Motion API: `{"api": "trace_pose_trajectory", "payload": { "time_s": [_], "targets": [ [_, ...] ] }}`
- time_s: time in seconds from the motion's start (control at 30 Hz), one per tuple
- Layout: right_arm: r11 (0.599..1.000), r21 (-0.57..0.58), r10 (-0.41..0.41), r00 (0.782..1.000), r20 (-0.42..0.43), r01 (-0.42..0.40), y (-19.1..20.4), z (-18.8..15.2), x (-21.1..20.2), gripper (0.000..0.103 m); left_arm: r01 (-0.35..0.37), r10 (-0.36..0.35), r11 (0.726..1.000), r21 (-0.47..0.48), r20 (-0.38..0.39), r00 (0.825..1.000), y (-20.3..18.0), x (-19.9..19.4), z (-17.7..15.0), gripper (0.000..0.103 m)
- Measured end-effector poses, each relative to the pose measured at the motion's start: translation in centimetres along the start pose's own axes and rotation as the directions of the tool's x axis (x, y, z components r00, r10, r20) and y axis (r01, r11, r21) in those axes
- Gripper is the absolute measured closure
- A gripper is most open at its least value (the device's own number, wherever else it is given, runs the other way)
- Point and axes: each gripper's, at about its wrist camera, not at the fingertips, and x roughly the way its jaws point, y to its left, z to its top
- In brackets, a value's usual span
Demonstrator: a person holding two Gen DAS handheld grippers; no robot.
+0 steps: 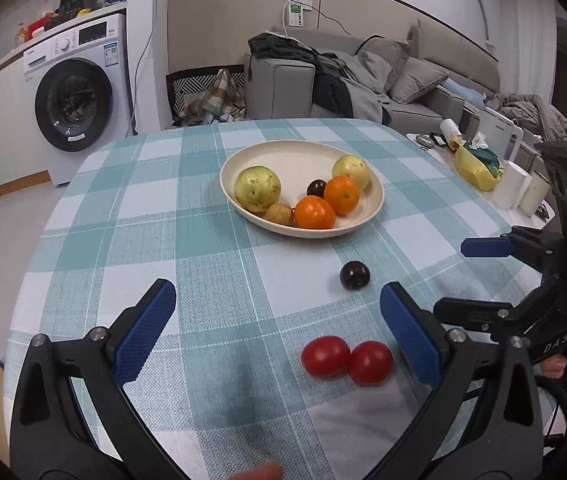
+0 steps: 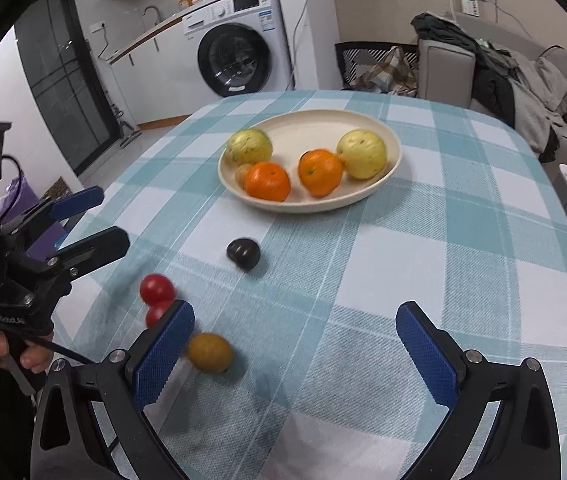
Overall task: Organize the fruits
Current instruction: 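Withdraw both tools from the plate toward the remaining fruit, then close the right tool on the brown round fruit while the left tool grasps a red tomato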
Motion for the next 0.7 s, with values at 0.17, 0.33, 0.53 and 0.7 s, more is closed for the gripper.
{"api": "trace_pose_trajectory", "payload": {
  "time_s": [0.17,0.33,0.53,0.7],
  "targets": [
    [0.999,-0.028,0.045,0.998,-0.033,-0.046,0.9,-0.4,0.5,0.000,0.031,-0.031,0.999,0.023,-0.023,0.999,0.0,0.6,-0.5,0.004],
    [0.996,-0.072,0.048,0.997,-0.066,-0.053,1.9,-1.0,1.2,0.001,0.016,-0.014,0.998,0.053,-0.053,0.998,-0.2,1.5,-1.0,0.004],
    [0.993,-0.095,0.057,0.995,-0.084,-0.065,2.3,-1.3,1.7,0.004,0.032,-0.028,0.998,0.050,-0.071,0.997,0.3,1.8,-1.2,0.004],
    [0.990,-0.114,0.069,0.992,-0.107,-0.081,2.7,-1.7,2.2,0.014,0.038,-0.032,0.997,0.064,-0.097,0.995,0.6,2.0,-1.4,0.004]
  ]
}}
